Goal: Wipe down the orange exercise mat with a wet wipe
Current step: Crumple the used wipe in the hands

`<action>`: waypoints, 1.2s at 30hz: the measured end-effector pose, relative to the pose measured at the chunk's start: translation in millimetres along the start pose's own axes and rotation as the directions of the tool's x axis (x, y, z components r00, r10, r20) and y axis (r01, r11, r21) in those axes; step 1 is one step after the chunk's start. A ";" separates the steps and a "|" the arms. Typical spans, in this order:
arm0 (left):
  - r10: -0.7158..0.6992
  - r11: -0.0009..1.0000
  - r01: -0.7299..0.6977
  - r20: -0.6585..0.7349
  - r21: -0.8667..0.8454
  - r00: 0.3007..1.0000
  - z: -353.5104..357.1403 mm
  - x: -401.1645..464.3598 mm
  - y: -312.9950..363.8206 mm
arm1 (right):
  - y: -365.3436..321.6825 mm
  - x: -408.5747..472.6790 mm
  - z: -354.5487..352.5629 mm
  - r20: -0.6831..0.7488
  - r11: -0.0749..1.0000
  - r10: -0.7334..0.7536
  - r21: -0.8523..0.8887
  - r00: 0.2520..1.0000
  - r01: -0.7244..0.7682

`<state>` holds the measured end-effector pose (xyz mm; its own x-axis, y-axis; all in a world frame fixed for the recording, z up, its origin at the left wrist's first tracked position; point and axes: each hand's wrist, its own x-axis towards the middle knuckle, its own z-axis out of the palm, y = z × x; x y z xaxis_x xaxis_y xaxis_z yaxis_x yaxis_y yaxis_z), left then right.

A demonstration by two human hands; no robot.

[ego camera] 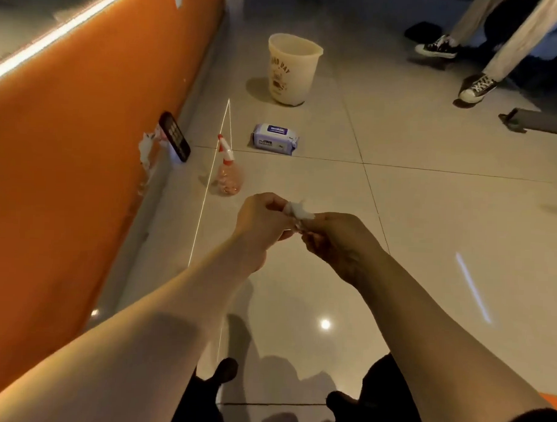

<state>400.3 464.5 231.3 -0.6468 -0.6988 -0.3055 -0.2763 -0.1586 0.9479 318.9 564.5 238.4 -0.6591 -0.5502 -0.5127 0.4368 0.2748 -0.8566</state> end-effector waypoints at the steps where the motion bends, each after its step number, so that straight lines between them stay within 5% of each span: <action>1: -0.001 1.000 0.001 -0.005 0.020 1.000 0.2 12.9 -5.1 | 0.9 15.8 -2.1 0.002 1.000 -0.007 -0.029 1.000 0.007; 7: -0.056 0.987 0.057 -0.008 0.152 0.998 3.7 66.3 -38.2 | 22.6 88.3 -5.3 -0.008 0.992 0.123 0.022 0.992 -0.123; 20: -0.395 0.918 0.396 -0.090 -0.012 0.914 26.0 34.8 -37.3 | 37.0 36.8 -6.9 -0.127 0.923 0.328 0.252 0.936 -0.289; 27: -0.480 0.877 0.480 0.025 0.004 0.877 -3.3 29.7 109.6 | -89.0 -9.3 13.9 -0.035 0.889 0.327 0.349 0.944 -0.295; 36: -0.357 0.932 0.361 0.075 -0.045 0.931 2.1 -18.6 371.4 | -330.1 -102.3 -10.5 0.043 0.919 0.158 0.358 0.987 -0.163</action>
<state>308.2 420.1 588.8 -0.5571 -0.5415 -0.6296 -0.4591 -0.4310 0.7768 235.7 538.4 573.0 -0.5550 -0.5334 -0.6384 0.7282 0.0596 -0.6828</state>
